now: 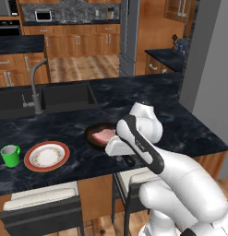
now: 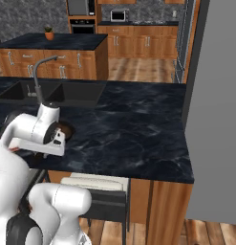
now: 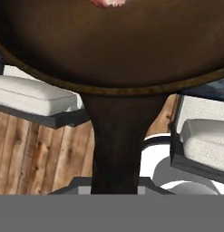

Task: Pick up the pan with the steak in it and place it on the dining table. Then place the steak on the plate.

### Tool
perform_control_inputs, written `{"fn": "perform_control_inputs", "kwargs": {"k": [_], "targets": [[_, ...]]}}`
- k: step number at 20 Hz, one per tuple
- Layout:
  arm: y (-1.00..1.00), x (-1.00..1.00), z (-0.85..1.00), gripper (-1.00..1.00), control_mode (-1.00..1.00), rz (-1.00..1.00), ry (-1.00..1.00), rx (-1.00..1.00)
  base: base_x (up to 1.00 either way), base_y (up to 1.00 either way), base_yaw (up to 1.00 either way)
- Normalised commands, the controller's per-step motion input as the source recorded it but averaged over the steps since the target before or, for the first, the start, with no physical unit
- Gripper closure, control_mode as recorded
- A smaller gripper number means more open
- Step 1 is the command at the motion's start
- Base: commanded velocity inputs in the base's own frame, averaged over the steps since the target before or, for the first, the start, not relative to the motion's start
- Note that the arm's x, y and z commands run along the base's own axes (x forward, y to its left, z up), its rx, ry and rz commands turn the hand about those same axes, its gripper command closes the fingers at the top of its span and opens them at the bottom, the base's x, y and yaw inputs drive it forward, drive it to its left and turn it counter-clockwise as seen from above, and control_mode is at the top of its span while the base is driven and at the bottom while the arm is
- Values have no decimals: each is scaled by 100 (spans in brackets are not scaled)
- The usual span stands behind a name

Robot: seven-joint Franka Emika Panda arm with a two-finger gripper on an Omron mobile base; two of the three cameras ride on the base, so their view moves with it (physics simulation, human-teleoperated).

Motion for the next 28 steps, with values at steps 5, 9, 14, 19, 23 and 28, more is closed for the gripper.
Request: {"fn": "perform_control_inputs", "kwargs": {"k": [5, 9, 14, 19, 23, 28], "targets": [[19, 49, -46, 100, -100, 0, 0, -2, 0, 0, 0], [25, 44, -49, 100, -100, 0, 0, -3, 0, 0, 0], [25, 14, -37, 100, -100, 0, -1, -5, 0, 0, 0], [4, 1, -11, 100, -100, 0, -2, -1, 0, 0, 0], [0, 11, -16, 100, -100, 0, 0, 0, 0, 0, 0], [0, 38, -32, 100, -100, -1, -2, -1, 0, 0, 0]]}}
